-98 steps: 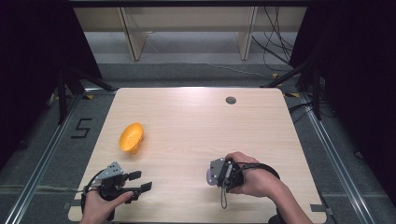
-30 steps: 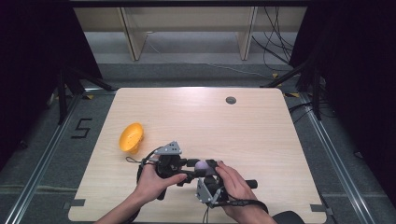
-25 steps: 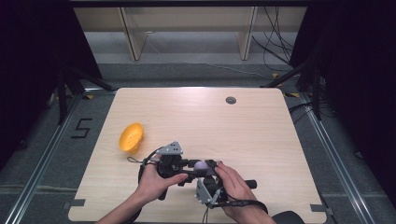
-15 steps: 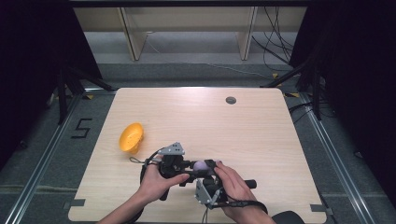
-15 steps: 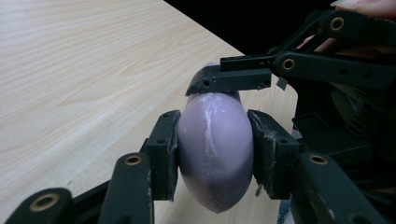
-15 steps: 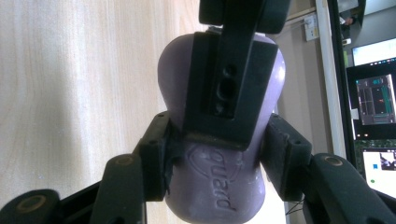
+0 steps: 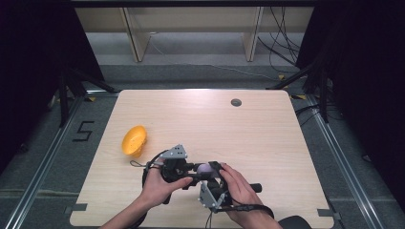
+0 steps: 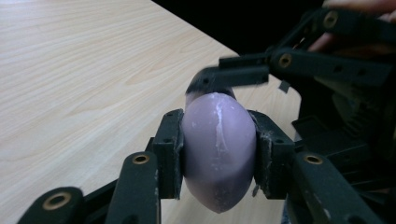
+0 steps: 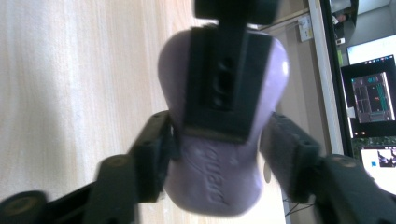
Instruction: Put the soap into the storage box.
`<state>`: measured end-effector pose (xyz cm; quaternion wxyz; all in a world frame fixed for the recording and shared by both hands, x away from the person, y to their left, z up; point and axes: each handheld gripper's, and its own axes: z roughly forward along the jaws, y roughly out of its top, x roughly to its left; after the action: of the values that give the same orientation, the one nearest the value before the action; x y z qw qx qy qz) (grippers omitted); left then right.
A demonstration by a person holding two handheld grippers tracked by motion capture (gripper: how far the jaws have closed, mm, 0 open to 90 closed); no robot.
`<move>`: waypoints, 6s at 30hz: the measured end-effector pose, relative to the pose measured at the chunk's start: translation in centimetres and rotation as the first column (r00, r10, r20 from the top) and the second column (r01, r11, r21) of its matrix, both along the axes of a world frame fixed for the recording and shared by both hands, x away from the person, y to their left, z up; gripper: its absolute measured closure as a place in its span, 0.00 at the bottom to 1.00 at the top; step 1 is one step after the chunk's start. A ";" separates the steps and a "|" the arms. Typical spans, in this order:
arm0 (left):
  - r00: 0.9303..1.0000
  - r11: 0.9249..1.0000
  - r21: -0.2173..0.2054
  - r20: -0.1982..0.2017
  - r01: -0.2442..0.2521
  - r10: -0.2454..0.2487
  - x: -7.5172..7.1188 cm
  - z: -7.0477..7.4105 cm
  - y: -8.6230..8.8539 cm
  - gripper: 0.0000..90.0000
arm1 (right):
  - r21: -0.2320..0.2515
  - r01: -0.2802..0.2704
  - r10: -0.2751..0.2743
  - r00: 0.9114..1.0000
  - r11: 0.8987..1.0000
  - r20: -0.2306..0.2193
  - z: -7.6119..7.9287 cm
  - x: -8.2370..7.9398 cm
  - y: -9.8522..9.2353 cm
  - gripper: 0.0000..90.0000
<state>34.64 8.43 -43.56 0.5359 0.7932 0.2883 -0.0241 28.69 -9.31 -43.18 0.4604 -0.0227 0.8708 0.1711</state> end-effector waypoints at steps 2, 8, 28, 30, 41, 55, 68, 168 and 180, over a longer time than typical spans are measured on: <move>1.000 1.000 -0.005 -0.004 -0.005 0.005 0.0 -0.1 0.1 0.65 | -0.009 -0.009 0.009 1.000 1.000 0.006 0.1 0.2 -0.1 0.41; 0.999 1.000 0.004 0.029 -0.031 0.031 -0.1 0.4 0.4 0.65 | -0.046 -0.032 0.033 0.999 0.998 0.022 0.1 0.3 -0.4 0.40; 0.993 0.995 0.035 0.075 -0.098 0.095 0.0 0.9 1.6 0.65 | -0.018 -0.041 0.042 0.997 0.999 0.068 0.8 0.0 -1.1 0.37; 0.992 0.994 0.034 0.077 -0.102 0.099 0.0 1.0 1.7 0.65 | -0.011 -0.030 0.031 0.997 0.999 0.067 0.8 -0.1 -1.2 0.37; 0.985 0.989 0.053 0.111 -0.138 0.131 -0.1 1.3 2.3 0.65 | 0.062 0.062 -0.064 0.998 0.996 0.020 0.7 -0.2 -2.7 0.38; 0.969 0.975 0.067 0.139 -0.213 0.202 -0.4 1.5 3.8 0.65 | 0.150 0.147 -0.141 0.989 0.978 -0.046 0.5 -0.2 -4.5 0.38; 0.929 0.937 0.073 0.171 -0.343 0.327 -0.2 2.2 5.4 0.65 | 0.174 0.171 -0.162 0.984 0.970 -0.070 0.5 -0.2 -6.0 0.37; 0.572 0.619 -0.060 0.319 -0.783 0.755 1.6 1.3 13.2 0.65 | 0.215 0.234 -0.215 0.970 0.948 -0.110 -0.1 0.3 -7.7 0.38; 0.525 0.558 -0.035 0.292 -0.829 0.799 3.5 -0.8 15.2 0.65 | 0.209 0.232 -0.213 0.971 0.950 -0.109 -0.1 0.3 -7.7 0.38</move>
<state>38.18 23.65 -44.33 0.4755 0.5891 0.5486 0.3549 29.00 -17.01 -43.32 0.4388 0.1339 0.8623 0.2144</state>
